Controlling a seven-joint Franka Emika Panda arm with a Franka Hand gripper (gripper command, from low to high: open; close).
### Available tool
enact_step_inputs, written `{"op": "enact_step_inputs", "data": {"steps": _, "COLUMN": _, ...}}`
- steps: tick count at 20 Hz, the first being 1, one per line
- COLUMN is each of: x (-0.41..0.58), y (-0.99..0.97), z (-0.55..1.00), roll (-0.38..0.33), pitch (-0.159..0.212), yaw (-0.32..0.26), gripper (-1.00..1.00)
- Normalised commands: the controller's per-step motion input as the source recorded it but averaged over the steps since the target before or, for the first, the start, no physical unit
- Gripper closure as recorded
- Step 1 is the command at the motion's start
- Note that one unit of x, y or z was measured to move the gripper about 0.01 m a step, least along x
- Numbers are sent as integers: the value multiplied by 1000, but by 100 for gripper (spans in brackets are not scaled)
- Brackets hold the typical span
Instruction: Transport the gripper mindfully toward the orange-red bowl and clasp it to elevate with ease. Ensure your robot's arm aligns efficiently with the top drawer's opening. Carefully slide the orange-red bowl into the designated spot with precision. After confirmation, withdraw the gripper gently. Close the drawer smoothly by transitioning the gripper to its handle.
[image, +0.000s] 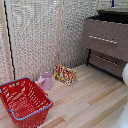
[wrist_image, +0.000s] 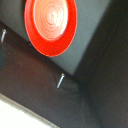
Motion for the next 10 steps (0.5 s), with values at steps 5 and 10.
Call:
{"op": "enact_step_inputs", "data": {"steps": 5, "x": -78, "y": 105, "z": 0, "roll": -338, "pitch": 170, "yaw": 147, "gripper": -100}}
{"op": "enact_step_inputs", "data": {"steps": 10, "x": -13, "y": 119, "z": -66, "roll": -375, "pitch": 129, "yaw": 121, "gripper": -100}}
